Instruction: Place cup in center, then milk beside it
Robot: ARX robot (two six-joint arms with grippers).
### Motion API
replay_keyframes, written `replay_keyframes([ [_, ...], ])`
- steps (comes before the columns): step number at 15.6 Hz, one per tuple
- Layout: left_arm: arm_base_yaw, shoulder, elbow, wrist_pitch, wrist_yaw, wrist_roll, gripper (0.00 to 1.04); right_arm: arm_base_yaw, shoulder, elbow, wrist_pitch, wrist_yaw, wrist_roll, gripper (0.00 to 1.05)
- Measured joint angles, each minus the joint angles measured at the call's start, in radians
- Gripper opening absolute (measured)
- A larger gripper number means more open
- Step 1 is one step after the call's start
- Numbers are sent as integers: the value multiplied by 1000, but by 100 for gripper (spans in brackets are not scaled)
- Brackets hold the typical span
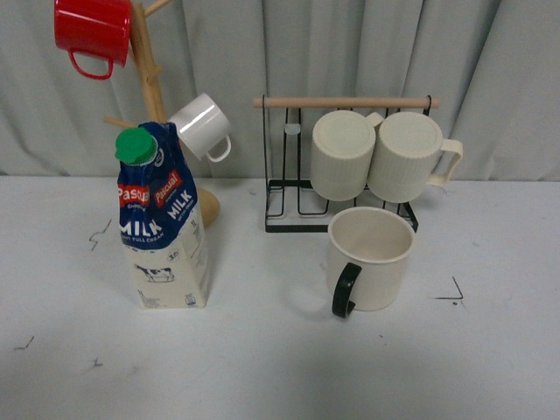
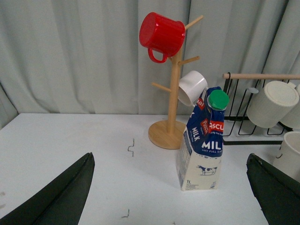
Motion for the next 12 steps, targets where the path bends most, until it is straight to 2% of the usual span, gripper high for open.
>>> replay_keyframes([
  [2,0,0,0,1,0,0,98,0,0,-1,-23,1,0,2],
  [3,0,0,0,0,-1,0,98,0,-1,-1,-18,1,0,8],
  [5,0,0,0,0,-1,0,98,0,-1,-1,-19,1,0,32],
  [6,-57,67,39,-113,-119,-40,98,0,-1,-1,-21,1,0,44],
  [7,-113,203,71,-76,-204,-70,98,0,-1,-1,-20,1,0,57],
  [8,-153,335,96,28,-225,-70,98,0,-1,-1,-19,0,0,70],
  [10,-171,610,148,227,-209,-68,98,0,-1,-1,-19,1,0,94],
  [11,-188,768,189,318,-203,-69,98,0,-1,-1,-19,1,0,100],
  [12,-196,913,233,394,-191,-77,98,0,-1,-1,-20,1,0,97],
])
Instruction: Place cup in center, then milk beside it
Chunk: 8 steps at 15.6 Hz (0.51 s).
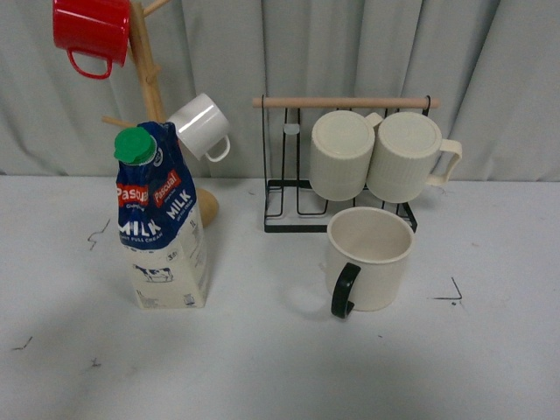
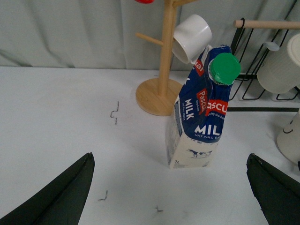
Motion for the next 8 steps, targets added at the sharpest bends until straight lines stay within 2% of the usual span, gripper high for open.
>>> replay_keyframes([
  [4,-32,415,151,171,23,-14,98,0,0,0,0,0,0,98],
  [8,-50,630,234,265,12,2,98,0,0,0,0,0,0,98],
])
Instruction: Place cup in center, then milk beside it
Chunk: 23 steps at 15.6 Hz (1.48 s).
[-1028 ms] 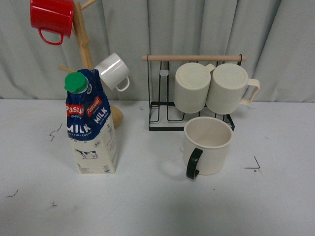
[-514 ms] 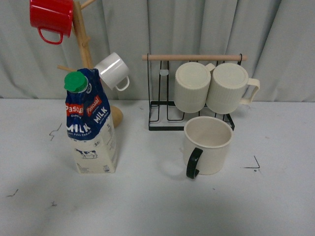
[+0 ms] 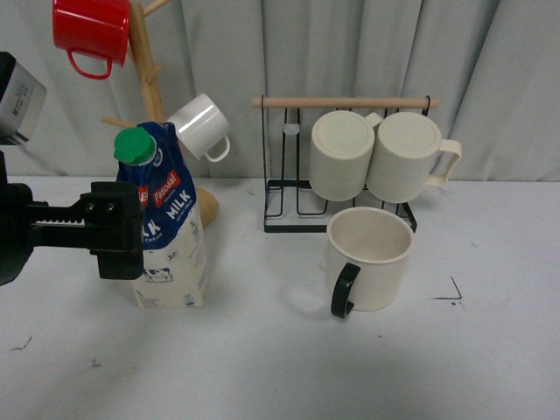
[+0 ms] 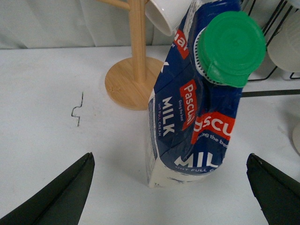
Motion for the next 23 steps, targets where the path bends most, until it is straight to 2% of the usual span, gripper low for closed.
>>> replay_keyframes([
  [7,-29,156,134,19,-2,-10,98,0,0,0,0,0,0,98],
  [11,-31,240,189,77,-46,-16,96,0,0,0,0,0,0,98],
  [14,-31,259,198,95,-55,-17,66,0,0,0,0,0,0,98],
  [18,-47,265,199,78,-71,-42,11,0,0,0,0,0,0,98],
  [19,-59,245,198,58,-95,-44,4,0,0,0,0,0,0,98],
  [23,-156,215,206,32,-147,-71,4,0,0,0,0,0,0,98],
])
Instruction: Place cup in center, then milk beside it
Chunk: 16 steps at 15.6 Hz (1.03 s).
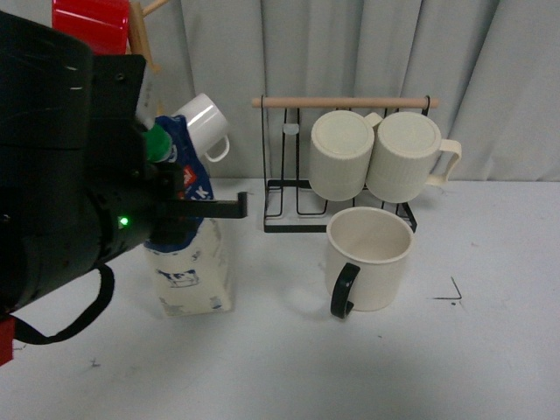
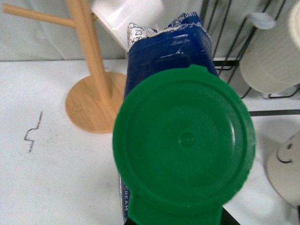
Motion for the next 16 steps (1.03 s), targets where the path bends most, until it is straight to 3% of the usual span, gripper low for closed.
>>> replay_keyframes([
  [12,-132,152,161,-8,-78,-85,4,0,0,0,0,0,0,98],
  [16,-142,153,171,17,-79,-94,42,0,0,0,0,0,0,98],
])
